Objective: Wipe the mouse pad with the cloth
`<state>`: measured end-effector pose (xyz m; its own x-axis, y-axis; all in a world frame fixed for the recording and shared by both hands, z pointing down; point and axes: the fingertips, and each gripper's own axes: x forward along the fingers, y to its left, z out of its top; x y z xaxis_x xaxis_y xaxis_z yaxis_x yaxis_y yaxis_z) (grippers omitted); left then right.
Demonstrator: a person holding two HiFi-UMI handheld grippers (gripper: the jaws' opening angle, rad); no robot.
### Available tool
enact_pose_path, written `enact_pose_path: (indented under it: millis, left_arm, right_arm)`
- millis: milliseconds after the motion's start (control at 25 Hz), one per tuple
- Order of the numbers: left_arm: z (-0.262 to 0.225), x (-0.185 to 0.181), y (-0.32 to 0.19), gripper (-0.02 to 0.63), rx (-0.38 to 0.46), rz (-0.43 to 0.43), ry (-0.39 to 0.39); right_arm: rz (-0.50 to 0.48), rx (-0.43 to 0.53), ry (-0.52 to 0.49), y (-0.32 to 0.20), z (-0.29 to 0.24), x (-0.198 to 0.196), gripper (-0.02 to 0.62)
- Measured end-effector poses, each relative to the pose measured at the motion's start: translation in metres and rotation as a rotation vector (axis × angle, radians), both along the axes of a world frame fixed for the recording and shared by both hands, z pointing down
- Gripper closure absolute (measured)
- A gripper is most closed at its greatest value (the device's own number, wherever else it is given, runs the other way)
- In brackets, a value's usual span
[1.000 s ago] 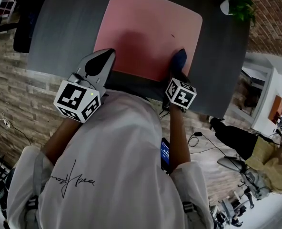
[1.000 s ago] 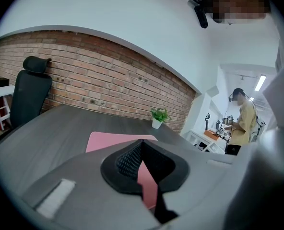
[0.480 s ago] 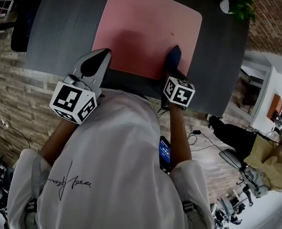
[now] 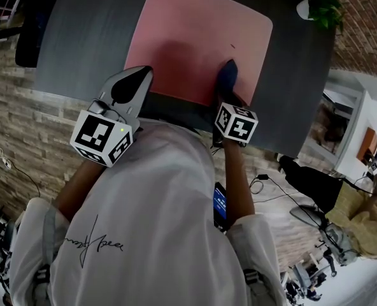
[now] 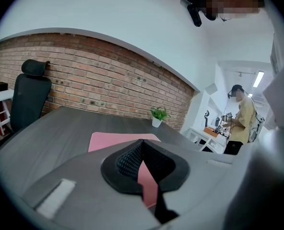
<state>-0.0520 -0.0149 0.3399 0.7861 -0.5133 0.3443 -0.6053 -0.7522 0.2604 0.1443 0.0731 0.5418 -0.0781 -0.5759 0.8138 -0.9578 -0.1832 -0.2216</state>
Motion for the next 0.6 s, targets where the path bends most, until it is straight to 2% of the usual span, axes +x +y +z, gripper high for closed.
enact_pose_path:
  millis: [600]
  left_arm:
    - [0.0, 0.0, 0.0, 0.598, -0.007, 0.008, 0.004]
  right_arm:
    - [-0.057, 0.012, -0.072, -0.012, 0.0, -0.034, 0.511]
